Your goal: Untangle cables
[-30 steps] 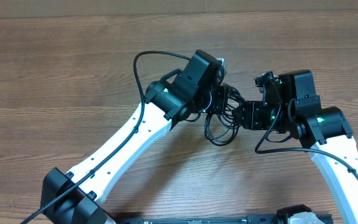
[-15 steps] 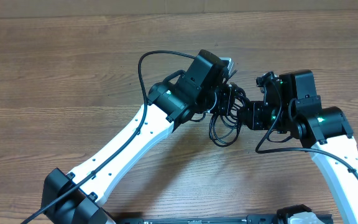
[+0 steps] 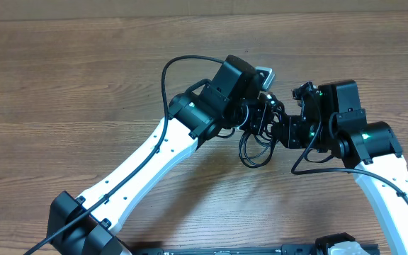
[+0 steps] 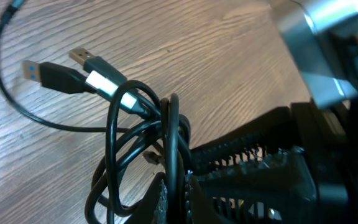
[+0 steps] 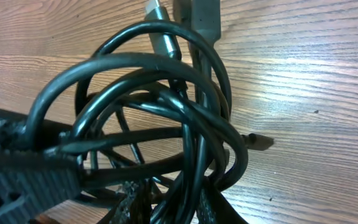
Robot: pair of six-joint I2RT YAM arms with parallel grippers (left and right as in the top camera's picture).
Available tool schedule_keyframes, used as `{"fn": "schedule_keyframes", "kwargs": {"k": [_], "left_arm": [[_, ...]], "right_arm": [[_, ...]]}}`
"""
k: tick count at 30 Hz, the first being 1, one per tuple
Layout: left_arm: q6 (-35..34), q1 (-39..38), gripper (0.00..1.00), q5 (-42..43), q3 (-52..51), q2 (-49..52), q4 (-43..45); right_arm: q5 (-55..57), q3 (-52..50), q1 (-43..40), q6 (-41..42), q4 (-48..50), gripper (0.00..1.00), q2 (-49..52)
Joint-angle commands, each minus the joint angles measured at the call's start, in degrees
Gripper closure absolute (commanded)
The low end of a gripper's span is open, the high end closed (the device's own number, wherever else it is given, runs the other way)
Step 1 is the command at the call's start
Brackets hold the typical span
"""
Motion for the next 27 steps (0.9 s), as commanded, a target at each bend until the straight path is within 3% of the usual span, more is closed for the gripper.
{"fn": "schedule_keyframes", "kwargs": {"k": [1,12,14,16,27], "left_arm": [[3.1,-0.9,0.96,7.1,0.0,0.1,0.7],[7.9,-0.8,0.96,11.7,0.0,0.1,0.4],[8.2,-0.8,0.96,11.6,0.0,0.1,0.4],[8.1,-0.8,0.96,11.6,0.0,0.1,0.4],[6.6,-0.8,0.96,7.8,0.0,0.1,0.1]], "right_arm": [[-0.2,1.0,0.1,-0.3,0.7,0.77,-0.9],[1.2,1.0,0.1,-0.1,0.7,0.77,-0.8],[1.2,1.0,0.1,-0.1,0.7,0.83,-0.8],[1.1,1.0,0.1,-0.1,0.7,0.96,-0.6],[0.6,1.0,0.1,0.1,0.7,0.96,1.0]]}}
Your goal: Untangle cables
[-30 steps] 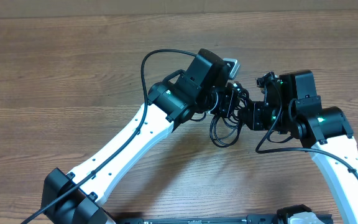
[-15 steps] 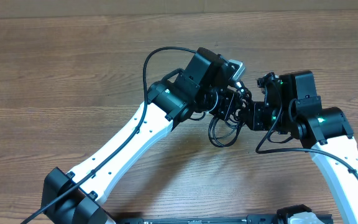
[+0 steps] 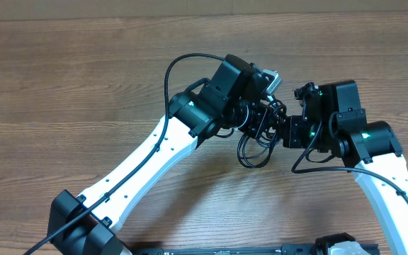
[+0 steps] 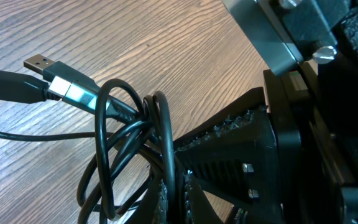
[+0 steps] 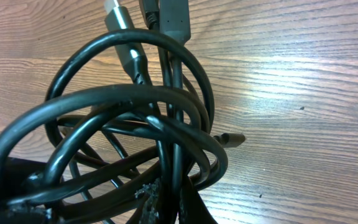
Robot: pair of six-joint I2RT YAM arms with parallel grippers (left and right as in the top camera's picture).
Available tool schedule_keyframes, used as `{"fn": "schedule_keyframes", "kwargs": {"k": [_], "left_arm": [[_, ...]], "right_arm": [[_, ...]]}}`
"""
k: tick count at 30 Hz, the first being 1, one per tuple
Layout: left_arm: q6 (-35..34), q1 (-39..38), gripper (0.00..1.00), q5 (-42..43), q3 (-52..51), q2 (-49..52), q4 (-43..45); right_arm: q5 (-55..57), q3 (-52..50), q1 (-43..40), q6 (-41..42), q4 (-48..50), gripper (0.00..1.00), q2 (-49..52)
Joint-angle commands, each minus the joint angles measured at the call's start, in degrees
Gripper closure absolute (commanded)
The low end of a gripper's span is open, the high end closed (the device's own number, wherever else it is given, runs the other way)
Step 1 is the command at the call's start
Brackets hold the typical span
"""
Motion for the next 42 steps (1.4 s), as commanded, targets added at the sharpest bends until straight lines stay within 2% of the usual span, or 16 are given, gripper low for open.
{"fn": "schedule_keyframes", "kwargs": {"k": [1,10,21,26,30,42], "left_arm": [[-1.5,-1.2,0.96,1.5,0.0,-0.2,0.1],[-15.6,-1.2,0.96,-13.6,0.0,-0.2,-3.5],[-25.7,-1.2,0.96,-22.3,0.0,-0.2,-6.4],[-27.7,-1.2,0.95,-25.3,0.0,-0.2,-7.6],[-27.7,-1.2,0.96,-25.5,0.0,-0.2,-7.7],[-29.0,-1.2,0.96,-28.1,0.0,-0.2,-9.6]], "right_arm": [[-1.4,1.0,0.3,-0.1,1.3,0.96,0.6],[-2.0,1.0,0.3,1.6,1.6,0.96,0.6],[-5.4,1.0,0.3,1.4,2.8,0.96,0.6],[-7.8,1.0,0.3,0.8,3.7,0.96,0.6],[-16.0,1.0,0.3,-4.9,4.6,0.96,0.6],[-20.6,1.0,0.3,-4.9,5.9,0.96,0.5]]}}
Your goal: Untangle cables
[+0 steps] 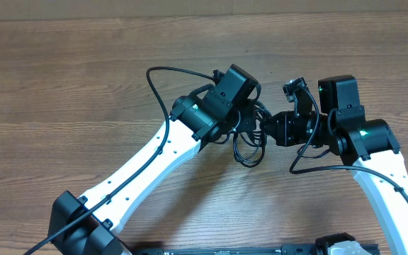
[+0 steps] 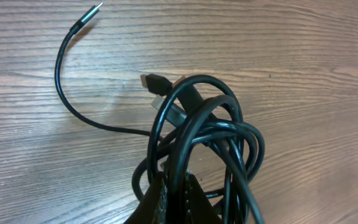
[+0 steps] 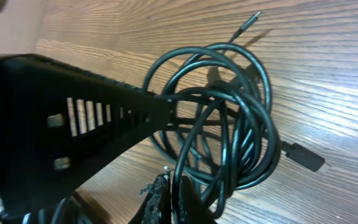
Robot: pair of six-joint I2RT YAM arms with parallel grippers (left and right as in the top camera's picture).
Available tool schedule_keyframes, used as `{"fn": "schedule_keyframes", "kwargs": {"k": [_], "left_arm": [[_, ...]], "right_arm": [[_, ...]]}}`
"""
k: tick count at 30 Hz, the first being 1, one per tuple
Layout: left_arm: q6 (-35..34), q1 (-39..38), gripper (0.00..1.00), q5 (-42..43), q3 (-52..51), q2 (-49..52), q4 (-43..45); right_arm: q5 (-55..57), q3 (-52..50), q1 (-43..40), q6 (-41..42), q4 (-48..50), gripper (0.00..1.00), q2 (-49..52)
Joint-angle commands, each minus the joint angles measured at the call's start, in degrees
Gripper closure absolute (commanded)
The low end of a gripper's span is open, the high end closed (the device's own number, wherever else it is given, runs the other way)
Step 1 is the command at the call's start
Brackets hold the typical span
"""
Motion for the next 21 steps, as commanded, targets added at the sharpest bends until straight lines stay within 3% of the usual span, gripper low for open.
{"fn": "schedule_keyframes", "kwargs": {"k": [1,9,15,16,17,21], "left_arm": [[-1.5,0.0,0.96,-2.6,0.0,-0.2,-0.4],[-1.9,0.0,0.95,-8.5,0.0,-0.2,-3.8],[-1.6,0.0,0.96,-6.6,0.0,-0.2,-4.0],[-0.7,0.0,0.96,-6.4,0.0,-0.2,-3.9],[1.6,0.0,0.96,-5.4,0.0,-0.2,-3.6],[6.3,0.0,0.96,-3.1,0.0,-0.2,-3.3]], "right_arm": [[-5.2,1.0,0.3,-0.9,0.7,0.96,-0.4],[-6.0,1.0,0.3,-0.9,1.5,0.96,-0.4],[-4.7,1.0,0.3,-0.8,1.5,0.96,-0.4],[-3.7,1.0,0.3,-0.8,1.4,0.85,-0.3],[-2.1,1.0,0.3,-0.6,1.1,0.64,-0.3],[1.8,1.0,0.3,-0.6,-0.6,0.46,-0.3]]}}
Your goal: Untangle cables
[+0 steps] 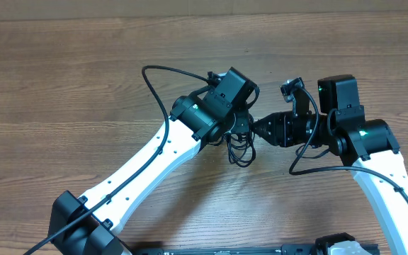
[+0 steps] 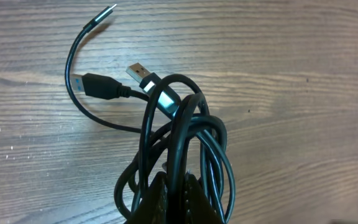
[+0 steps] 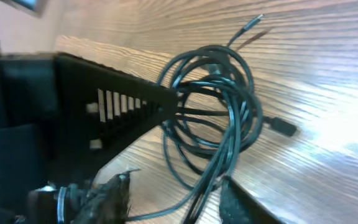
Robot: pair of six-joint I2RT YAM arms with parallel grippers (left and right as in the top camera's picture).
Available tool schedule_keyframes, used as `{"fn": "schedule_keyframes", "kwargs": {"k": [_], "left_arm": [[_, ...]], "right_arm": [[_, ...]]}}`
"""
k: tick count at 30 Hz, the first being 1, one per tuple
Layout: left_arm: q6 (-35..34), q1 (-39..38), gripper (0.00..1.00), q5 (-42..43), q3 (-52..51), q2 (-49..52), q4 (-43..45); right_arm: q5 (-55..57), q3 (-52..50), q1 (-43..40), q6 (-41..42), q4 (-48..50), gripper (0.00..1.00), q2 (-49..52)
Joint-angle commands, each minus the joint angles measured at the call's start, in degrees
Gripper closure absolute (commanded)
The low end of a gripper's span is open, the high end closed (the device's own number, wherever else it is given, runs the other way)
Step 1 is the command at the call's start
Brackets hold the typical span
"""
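A tangled bundle of black cables (image 1: 238, 147) hangs from my left gripper (image 1: 241, 133), which is shut on several strands (image 2: 174, 186). In the left wrist view the bundle (image 2: 179, 130) shows two USB plugs, one black (image 2: 95, 85) and one silver (image 2: 143, 78), plus a thin loose end (image 2: 98, 17). My right gripper (image 1: 259, 129) stands open just right of the bundle. Its fingers (image 3: 114, 193) are spread wide, with strands of the bundle (image 3: 219, 115) running between them. A small plug (image 3: 283, 127) sticks out on the right.
The wooden table (image 1: 62, 92) lies under the hanging bundle. The left arm's own wiring loop (image 1: 153, 74) arches beside its wrist. The table's far edge (image 1: 190, 14) runs along the top. The left gripper's slotted black finger (image 3: 104, 115) fills the left of the right wrist view.
My right gripper, shut on the cables before, now stands open with strands loose between its fingers. The left gripper still holds the bundle, which sits slightly further left, with the USB plugs now showing.
At first both grippers were shut on the bundle, close together above the table, and stayed so a second later. Then the left wrist had turned and both still gripped. Now only the left holds the bundle, and the right has opened.
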Motion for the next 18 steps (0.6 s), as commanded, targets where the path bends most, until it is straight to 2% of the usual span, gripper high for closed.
{"fn": "schedule_keyframes", "kwargs": {"k": [1,4,7,11,18], "left_arm": [[5.8,0.0,0.96,2.6,0.0,-0.2,0.7],[7.0,0.0,0.96,3.7,0.0,-0.2,1.0],[11.3,0.0,0.96,8.1,0.0,-0.2,3.4],[13.4,0.0,0.96,13.0,0.0,-0.2,6.0],[13.5,-0.1,0.96,14.7,0.0,-0.2,6.8]], "right_arm": [[4.4,1.0,0.2,-0.2,-1.0,0.44,-0.3],[5.4,1.0,0.2,-0.2,-1.6,0.39,-0.1],[7.2,1.0,0.2,-0.2,-1.9,0.37,-0.1],[7.6,1.0,0.2,-0.2,-2.5,0.39,-0.1],[11.2,1.0,0.2,-0.2,-3.5,0.43,-0.1]]}}
